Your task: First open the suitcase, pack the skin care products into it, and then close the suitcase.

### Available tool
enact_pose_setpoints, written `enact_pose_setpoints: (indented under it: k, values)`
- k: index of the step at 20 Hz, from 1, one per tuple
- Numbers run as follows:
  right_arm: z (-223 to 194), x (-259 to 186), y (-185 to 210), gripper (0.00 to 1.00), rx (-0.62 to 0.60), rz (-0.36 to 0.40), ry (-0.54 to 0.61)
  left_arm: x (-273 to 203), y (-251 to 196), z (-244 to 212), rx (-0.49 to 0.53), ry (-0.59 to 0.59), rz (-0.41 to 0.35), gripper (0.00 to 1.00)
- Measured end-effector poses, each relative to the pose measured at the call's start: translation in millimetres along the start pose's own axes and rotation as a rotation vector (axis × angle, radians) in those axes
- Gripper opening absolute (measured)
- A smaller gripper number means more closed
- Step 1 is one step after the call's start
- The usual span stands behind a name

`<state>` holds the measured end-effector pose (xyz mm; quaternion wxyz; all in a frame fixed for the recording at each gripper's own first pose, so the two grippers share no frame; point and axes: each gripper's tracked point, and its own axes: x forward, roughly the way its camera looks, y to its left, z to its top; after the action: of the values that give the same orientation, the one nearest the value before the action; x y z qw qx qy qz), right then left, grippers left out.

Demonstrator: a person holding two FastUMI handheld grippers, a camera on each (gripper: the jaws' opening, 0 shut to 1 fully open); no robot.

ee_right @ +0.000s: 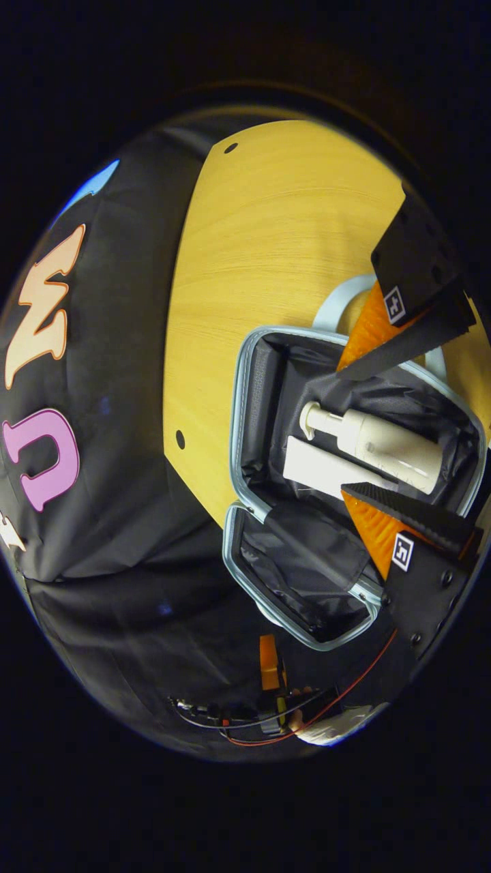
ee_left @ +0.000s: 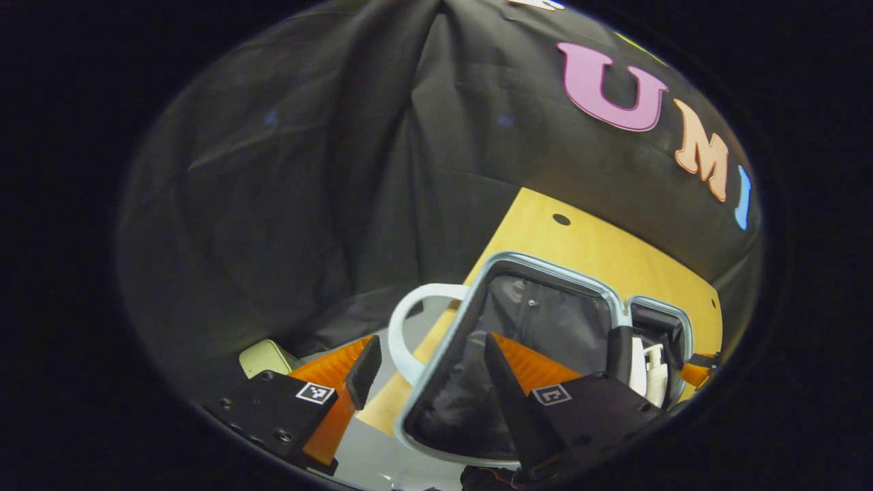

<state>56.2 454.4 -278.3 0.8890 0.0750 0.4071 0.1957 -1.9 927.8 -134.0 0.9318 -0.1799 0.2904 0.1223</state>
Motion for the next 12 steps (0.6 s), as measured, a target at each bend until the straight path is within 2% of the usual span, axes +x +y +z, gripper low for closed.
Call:
enact_pose_setpoints:
  k: [10, 11, 12]
  values:
    - [34.2, -33.8, -34.9, 0.95, 0.046, -0.097, -0.108, 79.5, 46.0, -22.1, -0.028, 0.155, 0.063, 0.89]
    - [34.9, -35.7, -38.6, 0.94, 0.049, -0.109, -0.114, 87.2, 48.6, -23.6, -0.029, 0.163, 0.061, 0.93]
    - [36.7, -37.7, -42.0, 0.94, 0.052, -0.12, -0.12, 91.8, 48.6, -25.1, -0.035, 0.178, 0.053, 0.89]
